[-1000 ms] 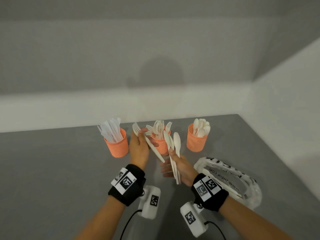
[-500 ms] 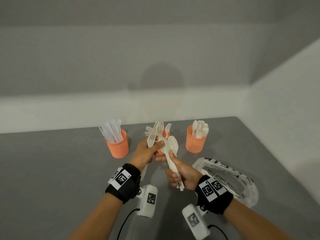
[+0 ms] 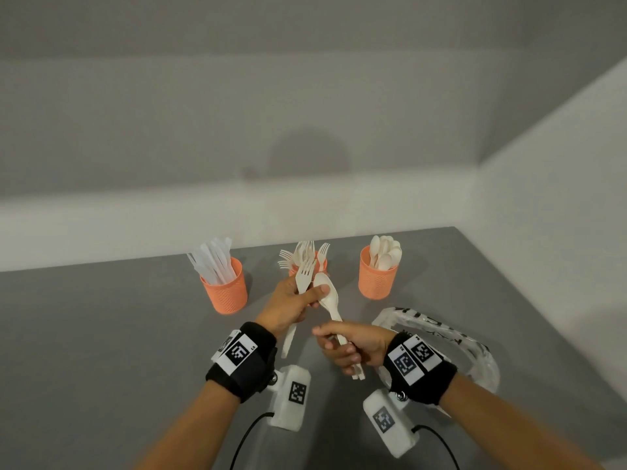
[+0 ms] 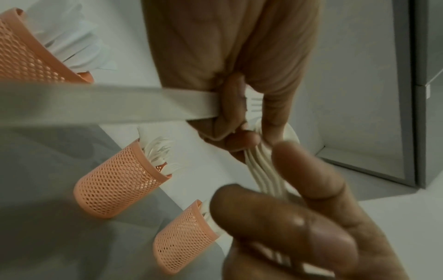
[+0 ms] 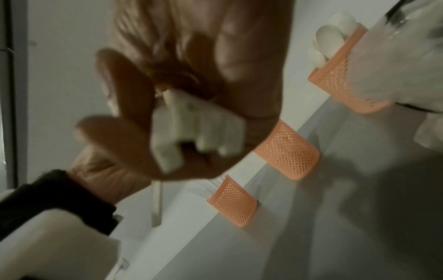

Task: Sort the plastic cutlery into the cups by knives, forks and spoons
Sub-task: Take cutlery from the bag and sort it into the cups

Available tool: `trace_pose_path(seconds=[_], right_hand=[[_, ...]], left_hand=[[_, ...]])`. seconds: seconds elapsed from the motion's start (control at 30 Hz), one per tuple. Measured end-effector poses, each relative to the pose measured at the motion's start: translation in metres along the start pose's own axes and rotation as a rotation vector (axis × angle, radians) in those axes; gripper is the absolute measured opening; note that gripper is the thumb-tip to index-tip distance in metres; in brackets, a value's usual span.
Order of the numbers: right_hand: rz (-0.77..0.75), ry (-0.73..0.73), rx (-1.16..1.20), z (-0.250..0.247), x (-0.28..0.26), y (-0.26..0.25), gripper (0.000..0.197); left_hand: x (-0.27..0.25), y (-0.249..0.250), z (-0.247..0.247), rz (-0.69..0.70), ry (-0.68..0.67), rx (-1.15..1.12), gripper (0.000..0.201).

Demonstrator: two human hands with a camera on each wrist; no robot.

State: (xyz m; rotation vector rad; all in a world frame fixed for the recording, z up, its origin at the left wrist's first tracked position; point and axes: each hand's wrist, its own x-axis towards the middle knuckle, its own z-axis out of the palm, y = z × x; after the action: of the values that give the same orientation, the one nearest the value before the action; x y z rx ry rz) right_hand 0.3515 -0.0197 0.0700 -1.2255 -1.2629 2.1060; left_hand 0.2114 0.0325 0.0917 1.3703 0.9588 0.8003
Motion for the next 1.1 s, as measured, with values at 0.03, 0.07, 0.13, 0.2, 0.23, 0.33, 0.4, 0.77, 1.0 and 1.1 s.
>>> trace_pose_path(seconds=[0.03,0.07,0.13,0.2,0.23,0.33,0.4,0.77,1.0,1.1], right_hand=[[0.013,0.009,-0.026,-0.001,0.0,0.0,0.035],[0.007,0.055,-0.058,0.0,0.0,0.0,0.03],[-0.096,0.248,-0.089,0.002,0.002,-0.004,0.015],[-0.25,0.461,-0.099,0.001,0.004,-0.011,0.012],[-0.301,0.534,-0.11,0.0,0.005,-0.016,0.018],[-0.365,0.636,-0.133,0.0,0.006,-0.026,0.023],[-0.367,0.696,-0.061,-0.005,0.006,-0.025,0.028],[-0.55,0.835,0.485,-0.084,-0.014,-0.058,0.013],[-0.772,1.005,0.189,-0.132,0.004,-0.114,0.023],[-0.764,1.019,0.118,-0.142,0.021,-0.111,0.023]], left_hand=[[0.0,0.0,-0.001,-0.008,-0.002,0.042,0.005],[0.001,0.0,-0.001,-0.004,0.005,0.08,0.004],[0.002,0.002,0.001,0.054,0.039,0.142,0.004],[0.005,0.004,0.007,0.148,0.085,0.207,0.005],[0.007,0.003,0.01,0.183,0.117,0.244,0.009],[0.015,0.0,0.021,0.231,0.171,0.279,0.008],[0.019,0.002,0.029,0.255,0.172,0.241,0.004],[0.042,-0.025,-0.006,0.132,0.378,0.236,0.015],[0.098,0.02,-0.034,0.4,0.537,0.414,0.017],[0.11,0.021,-0.03,0.482,0.605,0.506,0.024]])
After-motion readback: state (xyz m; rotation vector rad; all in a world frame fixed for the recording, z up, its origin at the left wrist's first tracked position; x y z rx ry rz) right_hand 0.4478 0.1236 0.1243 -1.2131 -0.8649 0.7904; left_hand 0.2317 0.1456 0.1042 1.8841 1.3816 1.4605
